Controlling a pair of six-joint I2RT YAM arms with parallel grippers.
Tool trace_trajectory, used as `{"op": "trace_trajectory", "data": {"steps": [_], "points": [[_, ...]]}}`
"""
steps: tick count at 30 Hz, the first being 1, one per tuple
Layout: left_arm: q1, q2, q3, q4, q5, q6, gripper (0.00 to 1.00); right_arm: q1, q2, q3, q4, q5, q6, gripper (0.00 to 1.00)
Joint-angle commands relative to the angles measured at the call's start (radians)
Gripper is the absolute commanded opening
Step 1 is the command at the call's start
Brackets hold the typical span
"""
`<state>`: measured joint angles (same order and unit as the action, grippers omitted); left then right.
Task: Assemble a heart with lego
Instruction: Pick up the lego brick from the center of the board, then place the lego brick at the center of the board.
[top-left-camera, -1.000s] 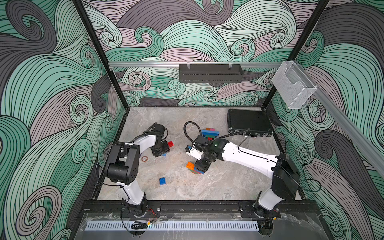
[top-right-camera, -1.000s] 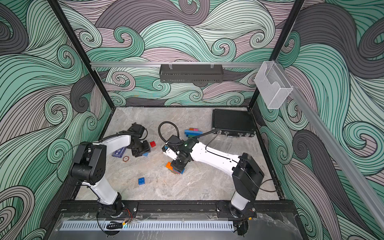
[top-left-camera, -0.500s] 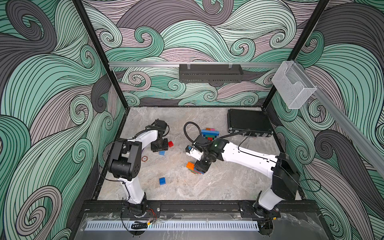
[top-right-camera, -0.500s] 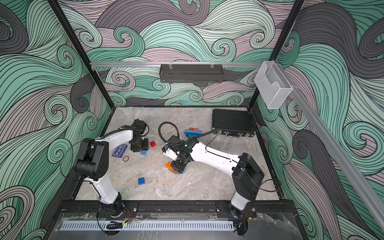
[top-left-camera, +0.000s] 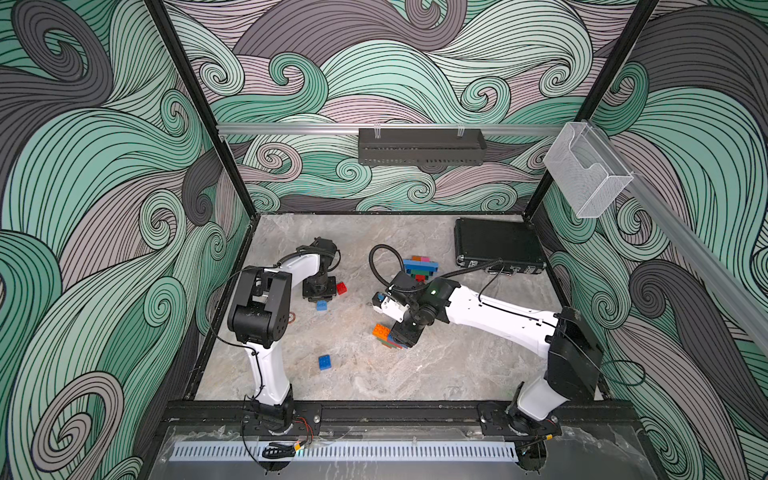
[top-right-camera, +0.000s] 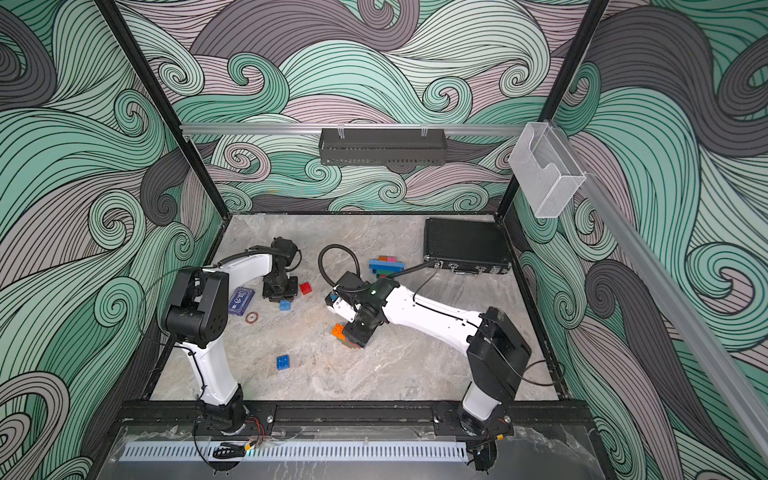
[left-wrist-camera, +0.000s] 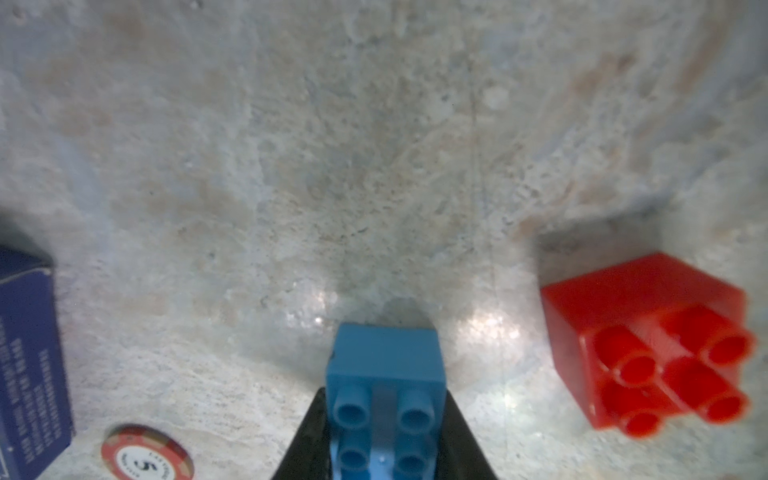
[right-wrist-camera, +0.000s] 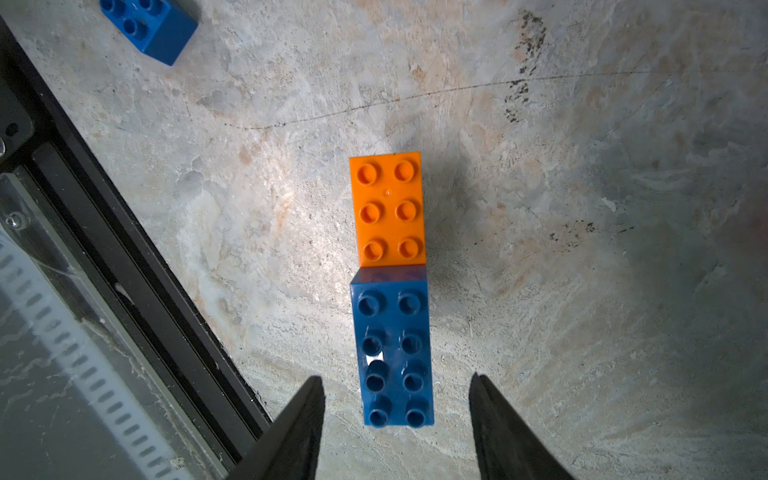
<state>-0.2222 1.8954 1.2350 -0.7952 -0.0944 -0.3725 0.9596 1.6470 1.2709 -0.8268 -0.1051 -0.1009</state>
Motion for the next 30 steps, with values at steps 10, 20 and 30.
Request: {"op": "trace_trajectory", "data": {"steps": [10, 20, 30], "points": [[-0.104, -0.273, -0.134, 0.046, 0.172, -0.329, 0.24, -0.018, -0.044, -0.005, -0.003, 0.065, 0.019, 0.58], [-0.205, -0.044, 0.072, 0.074, 0.184, -0.471, 0.22, -0.08, -0.082, -0.03, -0.003, 0.1, 0.098, 0.58], [-0.289, 0.097, 0.152, 0.091, 0.173, -0.553, 0.22, -0.104, -0.07, -0.042, 0.003, 0.101, 0.114, 0.58]]}}
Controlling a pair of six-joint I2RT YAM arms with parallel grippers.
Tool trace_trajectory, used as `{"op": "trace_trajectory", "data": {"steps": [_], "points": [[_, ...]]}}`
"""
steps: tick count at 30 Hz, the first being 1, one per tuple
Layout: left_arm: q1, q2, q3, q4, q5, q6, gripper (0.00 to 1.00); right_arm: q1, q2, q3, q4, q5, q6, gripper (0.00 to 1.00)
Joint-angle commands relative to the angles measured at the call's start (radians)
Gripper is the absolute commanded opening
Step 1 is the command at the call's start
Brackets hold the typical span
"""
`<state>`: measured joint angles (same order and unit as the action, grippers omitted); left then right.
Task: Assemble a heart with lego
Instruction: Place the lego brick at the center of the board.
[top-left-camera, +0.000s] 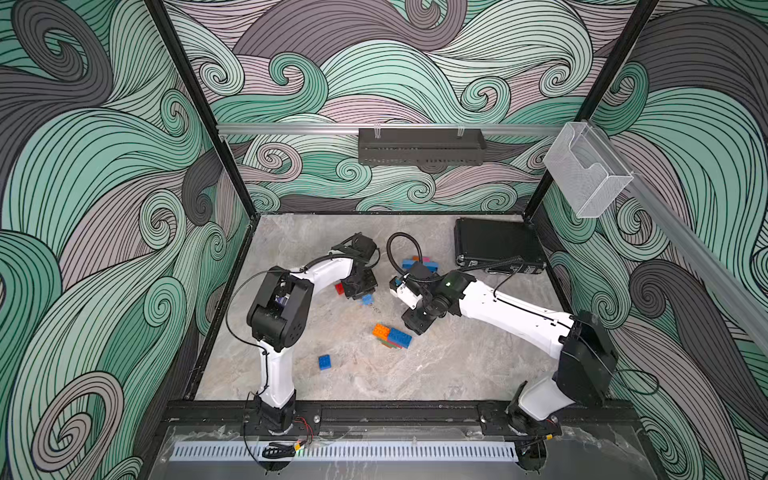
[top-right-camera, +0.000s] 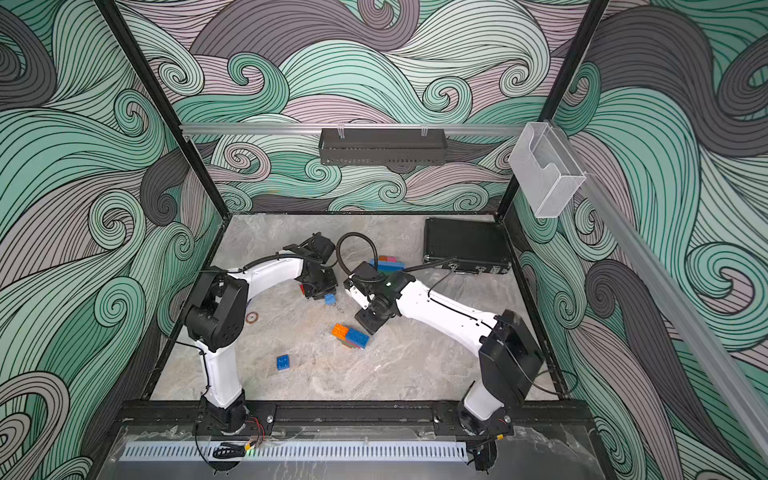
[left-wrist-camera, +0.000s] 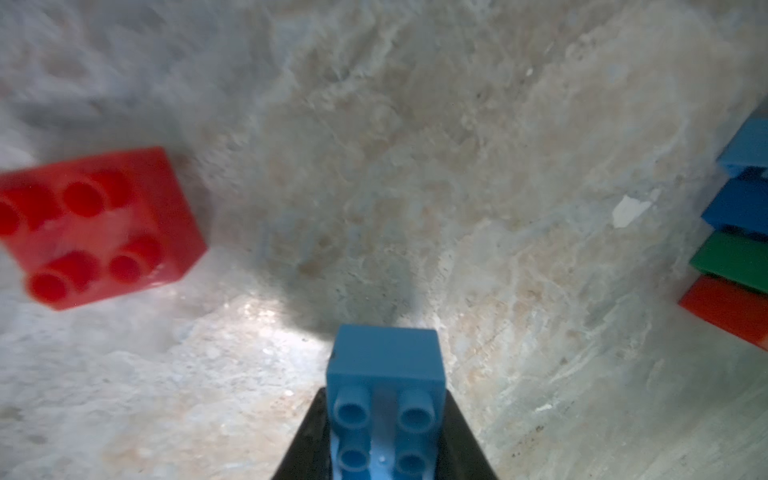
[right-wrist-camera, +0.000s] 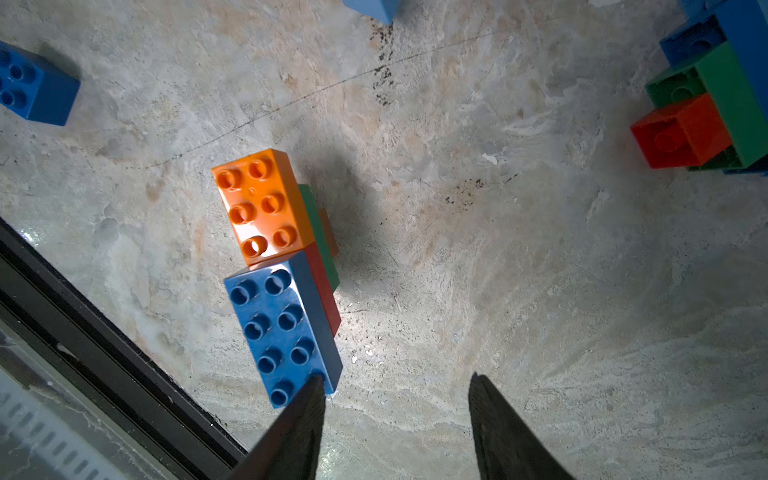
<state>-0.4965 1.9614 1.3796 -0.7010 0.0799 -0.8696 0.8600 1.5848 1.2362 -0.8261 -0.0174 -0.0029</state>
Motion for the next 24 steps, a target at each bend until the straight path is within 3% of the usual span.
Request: {"op": "trace_trajectory", "data": {"steps": [1, 3, 8, 13, 20, 24], "points": [[-0.014, 0.037, 0.005, 0.001, -0.002, -0.061, 0.22, -0.005, -0.005, -0.007, 0.002, 0.012, 0.017, 0.58], [-0.015, 0.047, 0.012, 0.002, -0.003, -0.058, 0.26, -0.009, -0.002, -0.007, 0.007, 0.007, 0.017, 0.58], [-0.014, 0.051, 0.045, -0.008, 0.007, -0.022, 0.46, -0.013, 0.008, -0.001, 0.022, 0.004, 0.033, 0.58], [-0.003, 0.005, 0.042, -0.004, 0.017, 0.016, 0.57, -0.012, 0.022, 0.018, 0.031, 0.004, 0.067, 0.58], [0.083, -0.181, -0.058, 0.006, 0.014, 0.064, 0.62, -0.01, 0.067, 0.074, 0.065, -0.007, 0.15, 0.58], [0.168, -0.308, -0.182, 0.033, 0.074, 0.093, 0.62, -0.009, 0.128, 0.135, 0.079, 0.003, 0.191, 0.59]]}}
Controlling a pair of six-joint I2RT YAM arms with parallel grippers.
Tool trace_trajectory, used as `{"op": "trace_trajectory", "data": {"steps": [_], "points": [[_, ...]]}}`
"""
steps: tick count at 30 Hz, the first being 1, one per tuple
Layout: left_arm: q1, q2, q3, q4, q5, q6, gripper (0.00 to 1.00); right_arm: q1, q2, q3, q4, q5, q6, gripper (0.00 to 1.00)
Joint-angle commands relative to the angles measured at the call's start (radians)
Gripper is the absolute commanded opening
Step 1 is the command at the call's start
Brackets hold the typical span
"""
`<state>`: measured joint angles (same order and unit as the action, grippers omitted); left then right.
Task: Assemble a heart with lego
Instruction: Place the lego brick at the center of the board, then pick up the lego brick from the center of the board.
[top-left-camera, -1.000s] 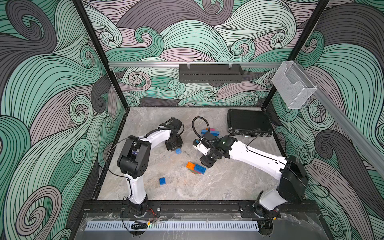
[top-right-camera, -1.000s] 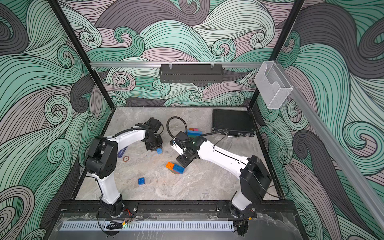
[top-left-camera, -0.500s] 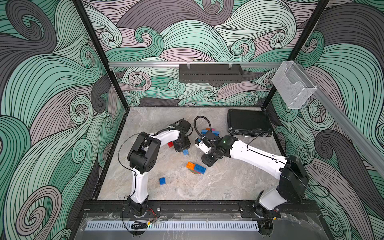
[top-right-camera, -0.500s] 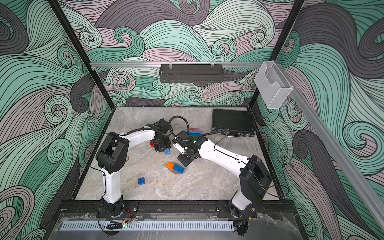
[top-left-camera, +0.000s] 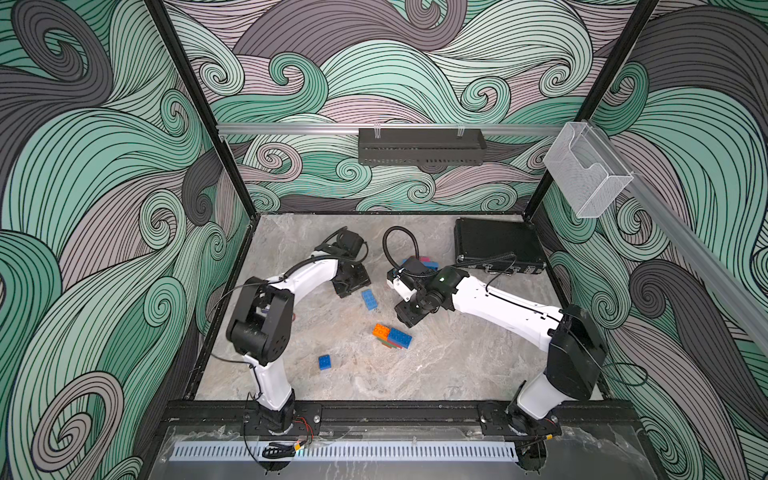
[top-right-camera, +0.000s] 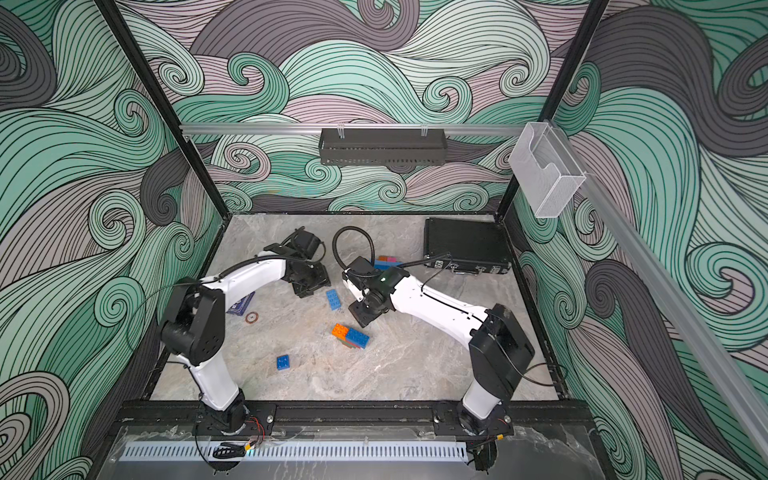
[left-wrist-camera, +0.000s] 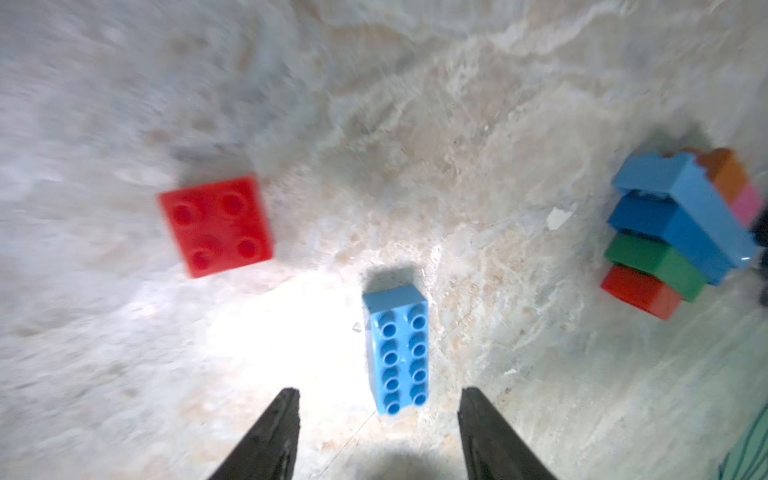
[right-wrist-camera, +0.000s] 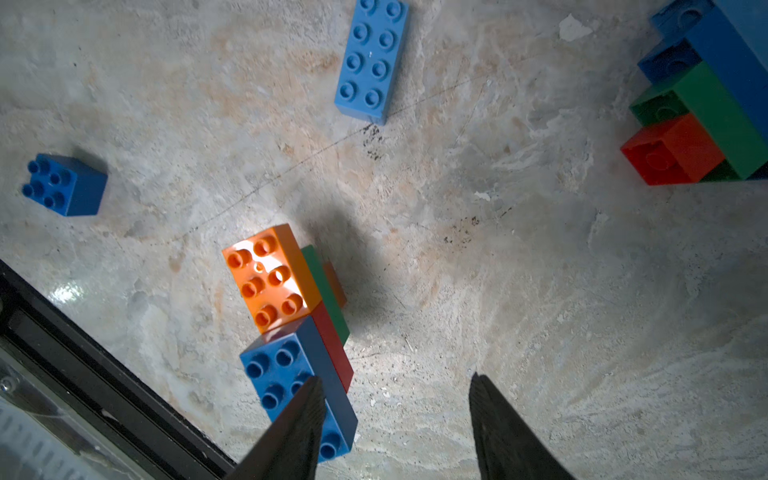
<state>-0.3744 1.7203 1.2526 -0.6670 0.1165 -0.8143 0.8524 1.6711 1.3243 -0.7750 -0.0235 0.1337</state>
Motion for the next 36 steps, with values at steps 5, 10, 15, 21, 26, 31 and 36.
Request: {"op": "trace_trajectory", "data": {"steps": [5, 10, 15, 21, 26, 31, 36], "points": [[0.123, -0.211, -0.209, 0.014, 0.098, 0.082, 0.62, 0.008, 0.146, 0.144, 0.033, 0.039, 0.086, 0.59], [0.159, -0.291, -0.332, 0.05, 0.167, 0.087, 0.62, 0.022, 0.256, 0.231, 0.033, 0.073, 0.097, 0.61], [0.172, -0.378, -0.425, 0.085, 0.195, 0.088, 0.61, 0.029, 0.351, 0.306, 0.033, 0.095, 0.116, 0.62], [0.181, -0.393, -0.474, 0.102, 0.234, 0.096, 0.61, 0.033, 0.436, 0.372, 0.07, 0.074, 0.122, 0.63], [0.186, -0.401, -0.487, 0.109, 0.239, 0.102, 0.61, 0.035, 0.498, 0.423, 0.069, 0.066, 0.132, 0.63], [0.192, -0.406, -0.507, 0.131, 0.247, 0.095, 0.6, 0.04, 0.543, 0.465, 0.069, 0.058, 0.139, 0.64], [0.195, -0.399, -0.511, 0.135, 0.253, 0.096, 0.6, 0.04, 0.591, 0.512, 0.046, 0.07, 0.145, 0.64]]}}
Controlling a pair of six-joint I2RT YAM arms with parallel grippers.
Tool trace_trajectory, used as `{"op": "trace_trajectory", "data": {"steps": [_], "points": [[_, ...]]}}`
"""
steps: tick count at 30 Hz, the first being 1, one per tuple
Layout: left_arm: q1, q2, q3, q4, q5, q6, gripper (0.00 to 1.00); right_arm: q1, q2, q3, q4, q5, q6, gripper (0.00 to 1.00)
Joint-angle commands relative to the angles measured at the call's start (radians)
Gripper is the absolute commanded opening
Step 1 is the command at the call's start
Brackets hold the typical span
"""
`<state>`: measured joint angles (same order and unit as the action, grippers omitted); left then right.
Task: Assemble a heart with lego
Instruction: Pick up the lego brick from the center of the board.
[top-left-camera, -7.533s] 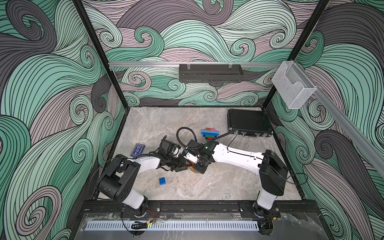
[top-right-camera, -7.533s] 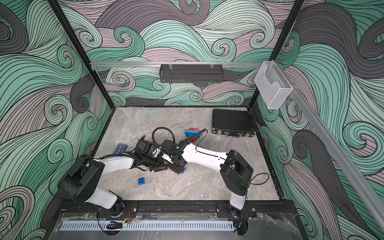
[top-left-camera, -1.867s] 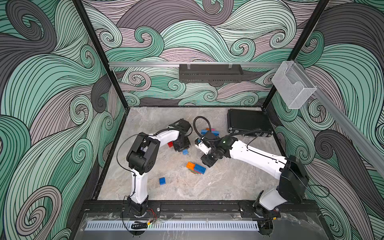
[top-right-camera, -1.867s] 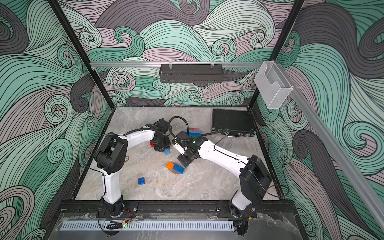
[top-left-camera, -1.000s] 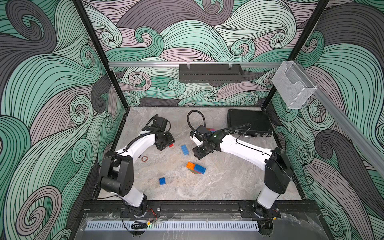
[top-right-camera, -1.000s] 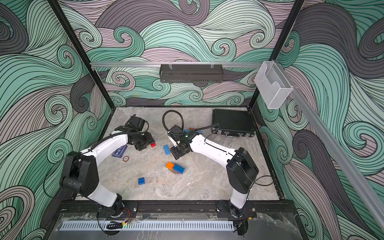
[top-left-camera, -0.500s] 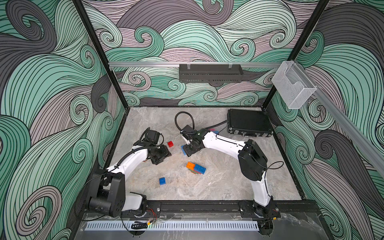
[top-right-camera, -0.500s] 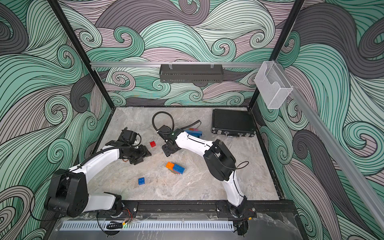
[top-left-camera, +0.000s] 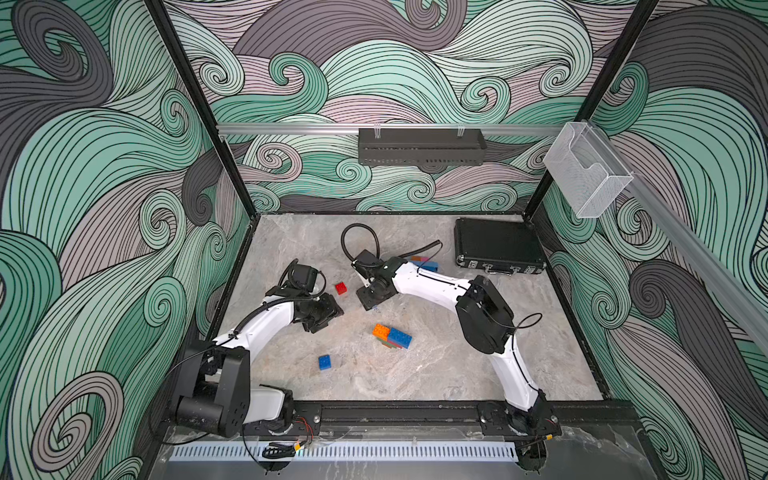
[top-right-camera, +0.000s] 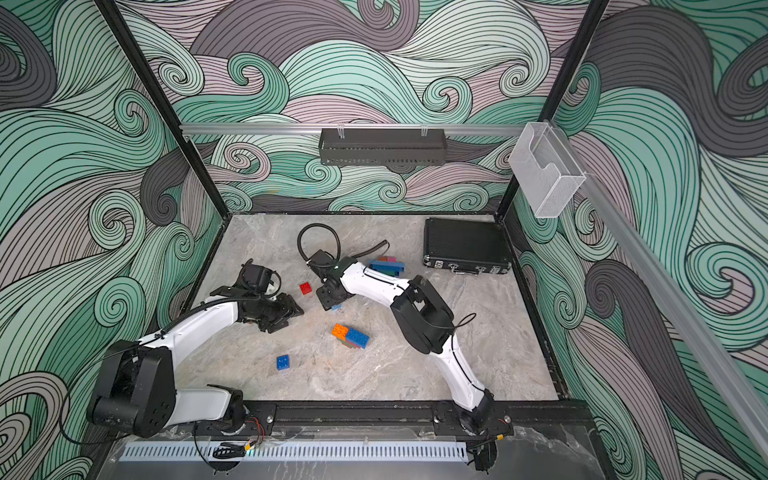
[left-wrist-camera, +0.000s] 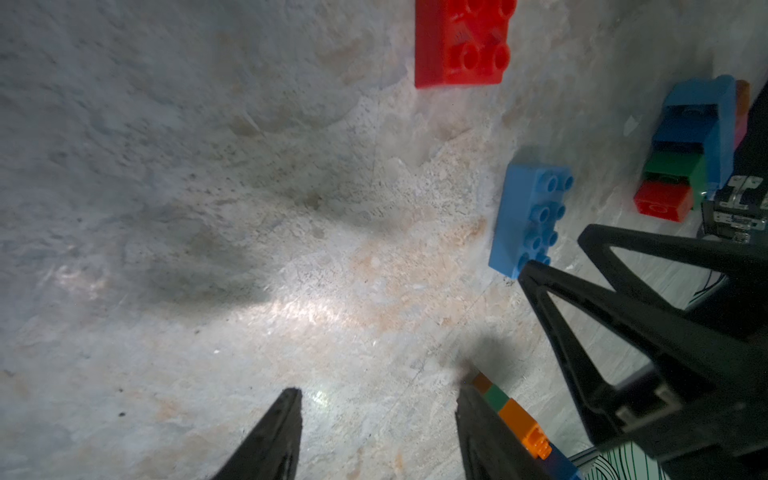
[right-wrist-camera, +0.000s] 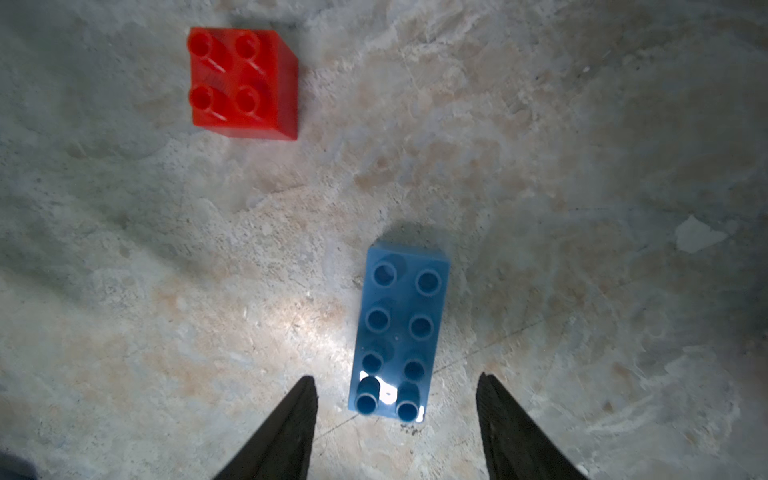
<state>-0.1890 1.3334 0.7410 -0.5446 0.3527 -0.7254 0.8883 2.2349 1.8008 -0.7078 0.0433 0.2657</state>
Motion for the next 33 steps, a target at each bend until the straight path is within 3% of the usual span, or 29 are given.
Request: {"op": "trace_trajectory", "data": {"steps": [1, 18, 26, 33], "points": [[0.011, -0.014, -0.003, 0.013, 0.017, 0.007, 0.6, 0.005, 0.038, 0.046, -0.028, 0.004, 0.012, 0.63], [0.027, -0.012, -0.032, 0.036, 0.025, 0.006, 0.6, 0.019, 0.086, 0.089, -0.081, 0.045, -0.008, 0.42], [0.034, -0.01, -0.044, 0.041, 0.028, 0.009, 0.6, 0.02, 0.113, 0.113, -0.107, 0.04, -0.017, 0.43], [0.042, -0.008, -0.051, 0.046, 0.031, 0.012, 0.6, 0.019, 0.104, 0.115, -0.111, 0.022, -0.044, 0.37]]}}
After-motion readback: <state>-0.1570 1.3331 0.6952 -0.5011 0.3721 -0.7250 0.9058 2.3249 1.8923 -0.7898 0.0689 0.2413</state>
